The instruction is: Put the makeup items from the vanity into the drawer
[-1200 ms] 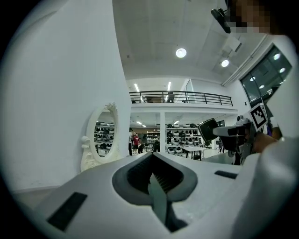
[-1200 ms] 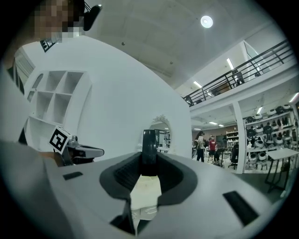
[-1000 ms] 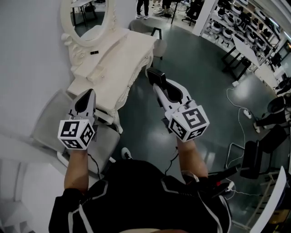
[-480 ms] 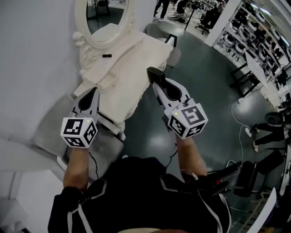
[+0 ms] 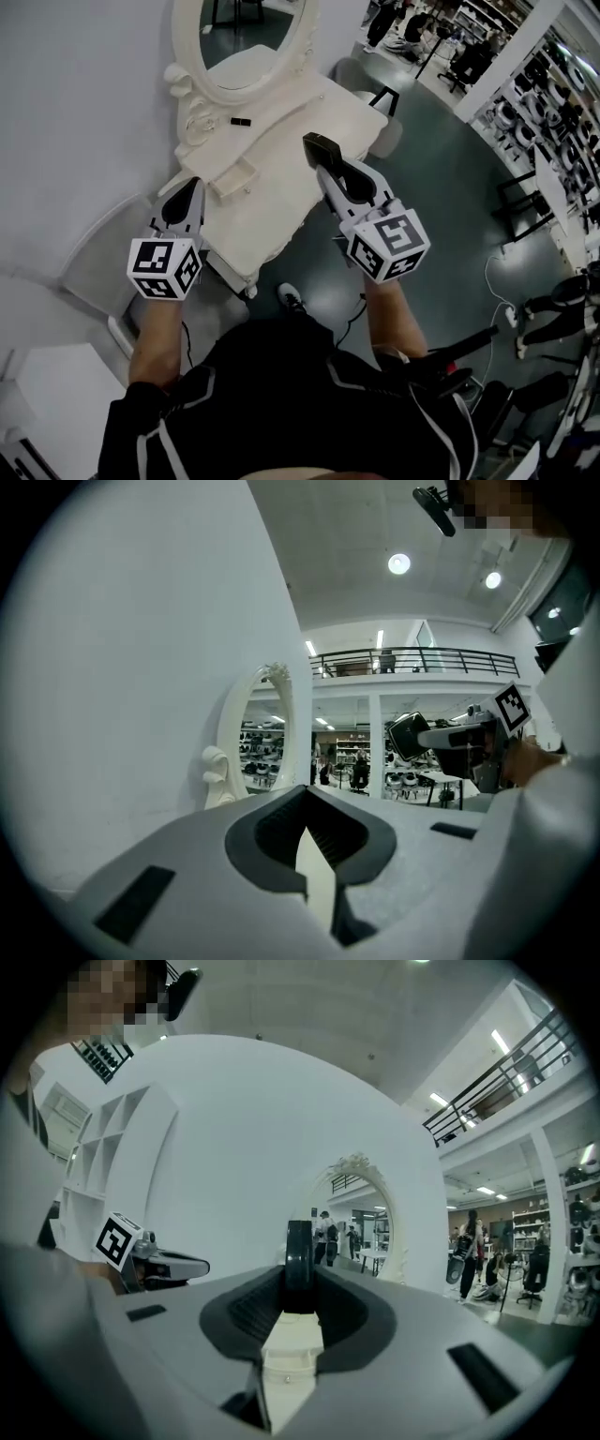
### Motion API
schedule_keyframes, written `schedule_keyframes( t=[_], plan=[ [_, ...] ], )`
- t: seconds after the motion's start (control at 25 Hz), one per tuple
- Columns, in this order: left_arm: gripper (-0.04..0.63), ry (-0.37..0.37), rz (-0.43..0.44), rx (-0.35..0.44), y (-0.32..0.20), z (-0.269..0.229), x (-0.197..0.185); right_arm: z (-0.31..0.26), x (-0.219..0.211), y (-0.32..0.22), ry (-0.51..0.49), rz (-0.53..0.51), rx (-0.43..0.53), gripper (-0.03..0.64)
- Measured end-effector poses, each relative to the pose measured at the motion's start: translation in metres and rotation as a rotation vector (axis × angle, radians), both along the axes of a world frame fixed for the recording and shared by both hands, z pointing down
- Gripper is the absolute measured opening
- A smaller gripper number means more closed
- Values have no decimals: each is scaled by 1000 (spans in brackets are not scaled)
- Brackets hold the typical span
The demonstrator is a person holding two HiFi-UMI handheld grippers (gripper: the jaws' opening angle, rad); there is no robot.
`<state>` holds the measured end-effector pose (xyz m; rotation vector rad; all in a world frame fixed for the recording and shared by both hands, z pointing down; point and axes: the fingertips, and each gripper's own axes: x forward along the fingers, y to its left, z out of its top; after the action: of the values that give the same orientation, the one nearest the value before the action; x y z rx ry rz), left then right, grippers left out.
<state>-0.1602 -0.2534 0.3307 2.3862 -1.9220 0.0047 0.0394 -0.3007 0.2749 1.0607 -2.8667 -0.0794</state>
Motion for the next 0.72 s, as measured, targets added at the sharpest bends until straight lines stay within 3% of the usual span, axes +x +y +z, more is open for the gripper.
schedule_keyframes(
  t=[0.32, 0.72],
  plan=[
    [3, 12, -139, -47, -53, 15, -8, 9, -17, -94, 31, -149, -29, 96],
    [3, 16, -283, -79, -72, 51, -18, 55, -71, -160, 124, -342, -88, 97]
  ],
)
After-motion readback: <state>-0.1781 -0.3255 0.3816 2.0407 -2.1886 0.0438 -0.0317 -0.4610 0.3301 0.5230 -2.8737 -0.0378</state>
